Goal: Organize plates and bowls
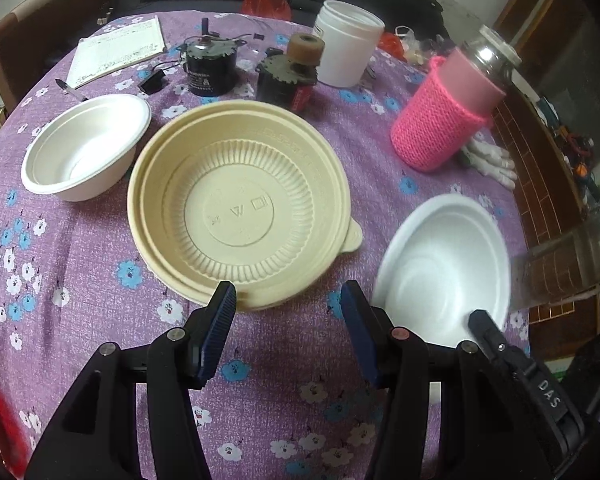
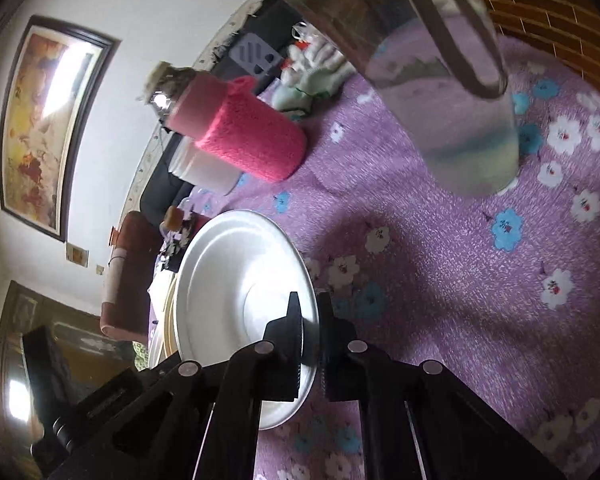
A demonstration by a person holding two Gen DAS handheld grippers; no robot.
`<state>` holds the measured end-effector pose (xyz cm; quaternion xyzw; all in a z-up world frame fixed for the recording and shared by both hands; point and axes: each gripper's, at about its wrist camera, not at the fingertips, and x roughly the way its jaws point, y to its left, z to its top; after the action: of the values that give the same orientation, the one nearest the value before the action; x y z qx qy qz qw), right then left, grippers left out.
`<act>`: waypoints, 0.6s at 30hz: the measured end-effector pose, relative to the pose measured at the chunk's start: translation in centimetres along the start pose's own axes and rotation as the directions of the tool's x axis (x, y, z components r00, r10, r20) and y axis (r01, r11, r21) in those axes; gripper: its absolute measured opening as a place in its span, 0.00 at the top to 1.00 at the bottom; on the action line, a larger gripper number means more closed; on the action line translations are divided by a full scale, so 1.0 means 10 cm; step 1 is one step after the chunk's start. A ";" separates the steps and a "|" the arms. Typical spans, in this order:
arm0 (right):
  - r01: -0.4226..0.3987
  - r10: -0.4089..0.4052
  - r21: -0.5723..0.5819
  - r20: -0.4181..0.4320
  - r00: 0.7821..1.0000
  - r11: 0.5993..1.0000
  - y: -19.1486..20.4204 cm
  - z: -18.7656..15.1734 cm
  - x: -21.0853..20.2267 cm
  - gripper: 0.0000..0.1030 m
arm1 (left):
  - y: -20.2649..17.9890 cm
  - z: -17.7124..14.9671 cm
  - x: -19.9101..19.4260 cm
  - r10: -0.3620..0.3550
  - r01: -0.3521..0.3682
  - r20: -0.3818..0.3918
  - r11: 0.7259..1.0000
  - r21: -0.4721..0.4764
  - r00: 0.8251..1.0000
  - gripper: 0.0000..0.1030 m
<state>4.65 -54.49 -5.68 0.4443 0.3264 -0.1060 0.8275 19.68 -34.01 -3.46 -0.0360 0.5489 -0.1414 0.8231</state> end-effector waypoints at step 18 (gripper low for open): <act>0.043 -0.041 -0.099 0.029 0.999 0.994 0.17 -0.09 -0.05 0.93 | -0.05 -0.05 0.07 -0.117 0.117 -0.039 0.993 -0.014 0.992 0.50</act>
<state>4.67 -52.88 -4.63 0.3939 0.3294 -0.1130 0.8506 19.33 -34.58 -4.16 -0.0701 0.5631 -0.1868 0.8020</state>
